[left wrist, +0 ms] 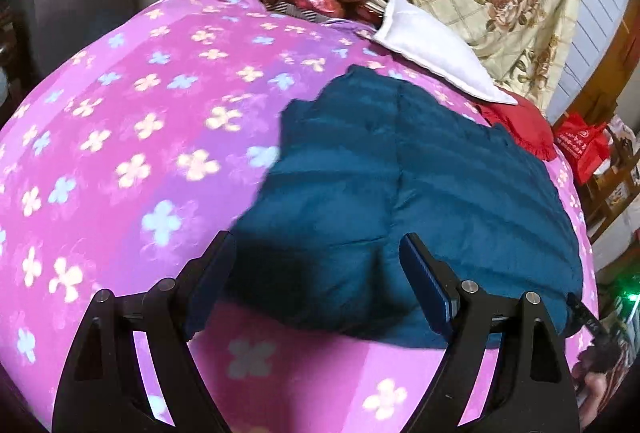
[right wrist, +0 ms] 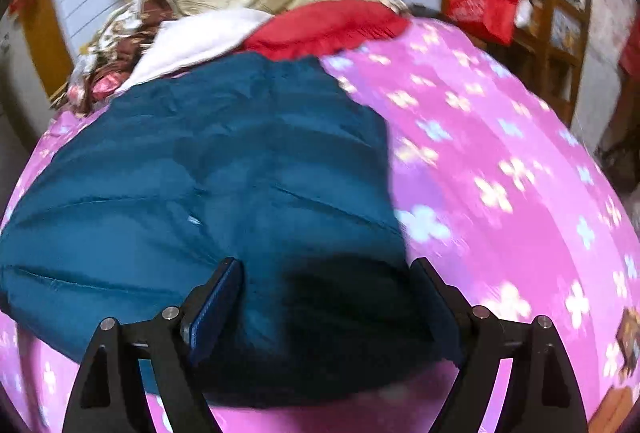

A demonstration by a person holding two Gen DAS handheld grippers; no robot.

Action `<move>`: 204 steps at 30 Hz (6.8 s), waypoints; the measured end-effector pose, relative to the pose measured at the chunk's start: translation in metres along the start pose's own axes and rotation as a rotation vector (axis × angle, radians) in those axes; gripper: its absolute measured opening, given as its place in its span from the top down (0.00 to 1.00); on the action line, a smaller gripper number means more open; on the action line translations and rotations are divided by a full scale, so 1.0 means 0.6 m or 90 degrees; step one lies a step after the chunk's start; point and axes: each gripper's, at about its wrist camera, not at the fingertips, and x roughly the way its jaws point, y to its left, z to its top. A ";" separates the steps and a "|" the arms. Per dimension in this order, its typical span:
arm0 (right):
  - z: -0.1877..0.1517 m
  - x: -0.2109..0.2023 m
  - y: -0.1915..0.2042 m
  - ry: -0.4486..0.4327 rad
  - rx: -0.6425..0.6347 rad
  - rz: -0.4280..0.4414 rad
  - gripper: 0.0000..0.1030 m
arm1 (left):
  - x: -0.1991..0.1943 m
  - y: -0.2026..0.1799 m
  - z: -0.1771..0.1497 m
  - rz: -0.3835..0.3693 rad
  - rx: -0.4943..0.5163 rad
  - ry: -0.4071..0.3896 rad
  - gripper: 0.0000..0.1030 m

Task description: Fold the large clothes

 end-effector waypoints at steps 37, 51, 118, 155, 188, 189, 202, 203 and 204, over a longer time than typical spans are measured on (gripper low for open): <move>0.204 0.086 -0.008 0.042 0.091 0.341 0.66 | 0.147 -0.091 0.179 -0.227 0.068 0.096 0.72; 0.161 0.082 -0.068 0.027 0.160 0.185 0.31 | 0.142 -0.047 0.127 -0.074 0.033 0.071 0.38; -0.252 -0.504 0.145 -0.178 -0.052 0.151 0.15 | -0.495 -0.154 -0.281 0.098 0.127 -0.397 0.05; -0.275 -0.383 0.147 -0.130 -0.073 -0.054 0.15 | -0.326 -0.205 -0.344 0.035 0.190 -0.156 0.04; -0.283 -0.359 0.159 -0.104 -0.089 -0.102 0.15 | -0.290 -0.205 -0.352 0.015 0.188 -0.089 0.04; -0.283 -0.358 0.160 -0.105 -0.092 -0.104 0.15 | -0.289 -0.204 -0.352 0.014 0.187 -0.088 0.04; -0.286 -0.347 0.166 -0.097 -0.110 -0.131 0.15 | -0.281 -0.200 -0.354 0.004 0.182 -0.074 0.04; -0.286 -0.347 0.166 -0.097 -0.109 -0.131 0.15 | -0.281 -0.200 -0.354 0.004 0.181 -0.073 0.04; -0.285 -0.346 0.165 -0.096 -0.108 -0.131 0.15 | -0.281 -0.199 -0.354 0.003 0.181 -0.072 0.04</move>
